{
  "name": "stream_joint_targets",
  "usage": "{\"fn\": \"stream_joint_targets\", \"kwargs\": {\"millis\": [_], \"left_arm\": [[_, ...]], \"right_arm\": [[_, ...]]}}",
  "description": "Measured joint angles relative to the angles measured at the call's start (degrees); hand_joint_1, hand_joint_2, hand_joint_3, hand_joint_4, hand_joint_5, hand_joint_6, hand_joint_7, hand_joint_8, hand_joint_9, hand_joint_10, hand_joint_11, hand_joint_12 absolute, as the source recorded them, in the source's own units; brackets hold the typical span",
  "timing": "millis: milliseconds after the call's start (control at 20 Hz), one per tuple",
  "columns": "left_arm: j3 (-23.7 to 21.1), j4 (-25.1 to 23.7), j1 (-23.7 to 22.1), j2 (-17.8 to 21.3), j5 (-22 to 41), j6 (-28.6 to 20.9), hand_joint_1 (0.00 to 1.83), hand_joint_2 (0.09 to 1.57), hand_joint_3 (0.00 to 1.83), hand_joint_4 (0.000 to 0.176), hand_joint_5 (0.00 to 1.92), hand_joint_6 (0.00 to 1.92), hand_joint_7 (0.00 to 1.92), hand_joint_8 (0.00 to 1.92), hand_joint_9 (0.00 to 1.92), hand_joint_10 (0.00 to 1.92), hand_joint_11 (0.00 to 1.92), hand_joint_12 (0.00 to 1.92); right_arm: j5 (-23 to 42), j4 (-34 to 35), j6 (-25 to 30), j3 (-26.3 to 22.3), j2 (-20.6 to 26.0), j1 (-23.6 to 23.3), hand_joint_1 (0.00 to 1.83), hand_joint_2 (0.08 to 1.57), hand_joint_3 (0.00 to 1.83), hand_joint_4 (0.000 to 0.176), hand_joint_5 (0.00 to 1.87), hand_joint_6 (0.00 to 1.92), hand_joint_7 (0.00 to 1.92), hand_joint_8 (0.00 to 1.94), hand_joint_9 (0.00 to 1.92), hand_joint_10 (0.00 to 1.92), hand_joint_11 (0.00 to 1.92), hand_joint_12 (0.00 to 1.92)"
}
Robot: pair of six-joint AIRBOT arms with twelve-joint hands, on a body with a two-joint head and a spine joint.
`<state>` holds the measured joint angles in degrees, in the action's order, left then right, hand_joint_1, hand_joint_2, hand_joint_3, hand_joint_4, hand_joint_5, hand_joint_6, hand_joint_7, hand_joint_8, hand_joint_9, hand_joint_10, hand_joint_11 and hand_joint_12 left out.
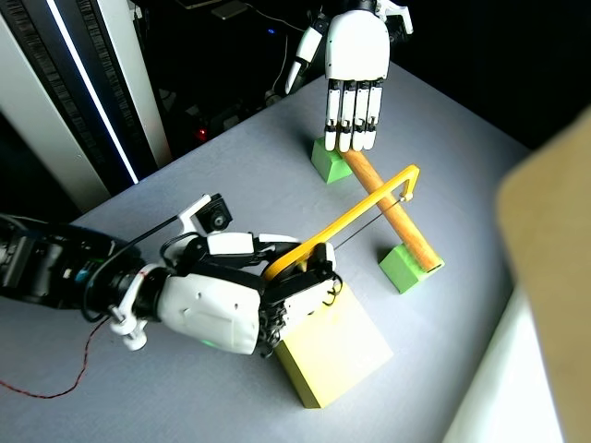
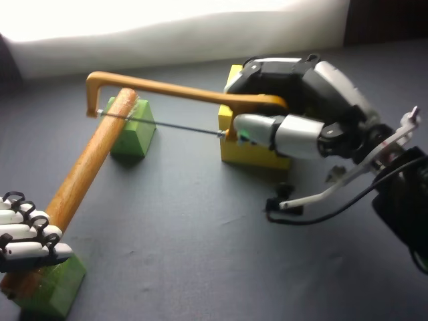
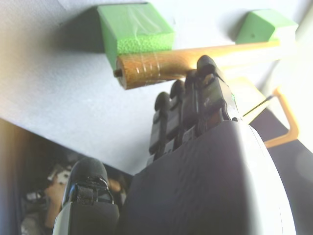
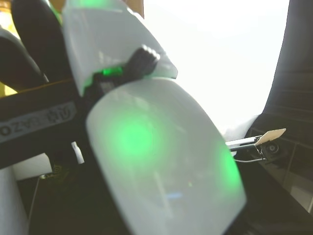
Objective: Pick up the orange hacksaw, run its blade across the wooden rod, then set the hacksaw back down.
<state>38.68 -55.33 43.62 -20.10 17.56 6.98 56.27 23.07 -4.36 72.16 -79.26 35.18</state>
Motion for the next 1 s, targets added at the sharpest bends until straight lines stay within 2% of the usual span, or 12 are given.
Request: {"fn": "stream_joint_targets", "kwargs": {"millis": [450, 800, 1000], "left_arm": [[0.00, 0.00, 0.00, 0.00, -0.02, 0.00, 0.00, 1.20, 0.00, 0.000, 0.10, 0.00, 0.09, 0.00, 0.08, 0.00, 0.00, 0.24], [0.00, 0.00, 0.00, -0.04, -0.02, 0.00, 0.00, 1.19, 0.00, 0.000, 0.10, 0.00, 0.09, 0.00, 0.08, 0.00, 0.00, 0.19], [0.00, 0.02, 0.00, -0.07, -0.04, 0.00, 0.00, 1.18, 0.00, 0.000, 0.09, 0.00, 0.08, 0.00, 0.08, 0.00, 0.00, 0.18]], "right_arm": [[-1.40, 0.20, -3.30, 0.00, -0.90, 0.13, 1.25, 1.13, 0.00, 0.000, 0.86, 1.02, 1.06, 1.04, 1.16, 0.79, 1.00, 1.25], [-0.22, 4.20, -6.78, -0.04, -3.63, -0.24, 1.25, 1.12, 0.00, 0.000, 0.88, 0.99, 1.07, 1.03, 1.16, 0.83, 1.00, 1.29], [-2.75, 5.75, -8.61, -0.04, -5.14, -0.90, 1.26, 1.12, 0.00, 0.000, 0.88, 0.99, 1.08, 1.02, 1.16, 0.82, 1.01, 1.28]]}}
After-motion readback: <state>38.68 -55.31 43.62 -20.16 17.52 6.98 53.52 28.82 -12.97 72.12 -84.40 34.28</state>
